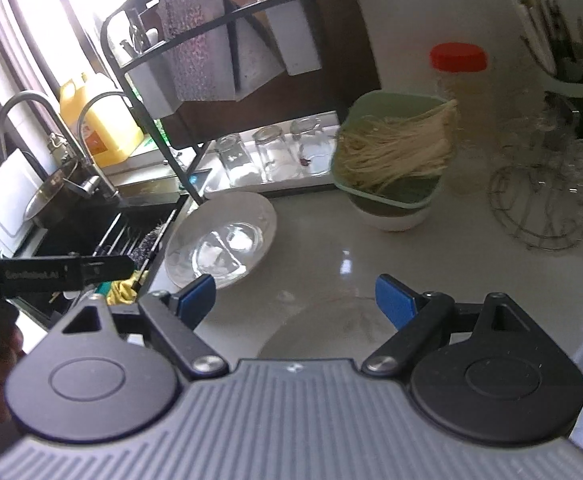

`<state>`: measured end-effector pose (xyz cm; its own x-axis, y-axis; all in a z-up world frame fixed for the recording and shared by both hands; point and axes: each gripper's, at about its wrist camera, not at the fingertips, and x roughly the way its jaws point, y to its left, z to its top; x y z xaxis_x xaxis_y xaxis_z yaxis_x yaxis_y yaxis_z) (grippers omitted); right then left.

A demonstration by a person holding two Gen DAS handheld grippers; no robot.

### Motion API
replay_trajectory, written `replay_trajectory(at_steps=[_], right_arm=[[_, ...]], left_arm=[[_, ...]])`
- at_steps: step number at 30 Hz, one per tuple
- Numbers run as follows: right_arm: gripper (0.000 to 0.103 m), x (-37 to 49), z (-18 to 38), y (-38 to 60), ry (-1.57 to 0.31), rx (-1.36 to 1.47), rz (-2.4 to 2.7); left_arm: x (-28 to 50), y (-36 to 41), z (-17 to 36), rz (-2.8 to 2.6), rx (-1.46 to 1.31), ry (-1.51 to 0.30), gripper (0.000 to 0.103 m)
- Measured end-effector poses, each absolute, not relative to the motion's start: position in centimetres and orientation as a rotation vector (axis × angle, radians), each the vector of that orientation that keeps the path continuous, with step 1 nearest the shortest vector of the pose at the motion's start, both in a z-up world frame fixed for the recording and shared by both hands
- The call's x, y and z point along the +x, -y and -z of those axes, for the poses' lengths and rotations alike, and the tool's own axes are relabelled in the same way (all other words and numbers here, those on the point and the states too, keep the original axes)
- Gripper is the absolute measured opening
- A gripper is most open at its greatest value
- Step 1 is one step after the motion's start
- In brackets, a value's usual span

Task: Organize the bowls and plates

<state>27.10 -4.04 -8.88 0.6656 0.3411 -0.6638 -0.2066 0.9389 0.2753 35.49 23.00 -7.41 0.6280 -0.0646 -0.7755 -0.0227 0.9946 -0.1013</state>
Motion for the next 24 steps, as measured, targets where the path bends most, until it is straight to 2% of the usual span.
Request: replay_trajectory(at_steps=[22,24], right_arm=[[0.088,38.0,13.6,-2.9,-0.923,0.181,-0.265],[0.083,38.7,14.3,-3.5,-0.941,0.187,-0.261]], left_arm=[[47.5,-30.9,16.0,0.108,-0.158,-1.019,0.098],[48.4,-31.2,16.7,0.121,-0.154,-1.026,0.097]])
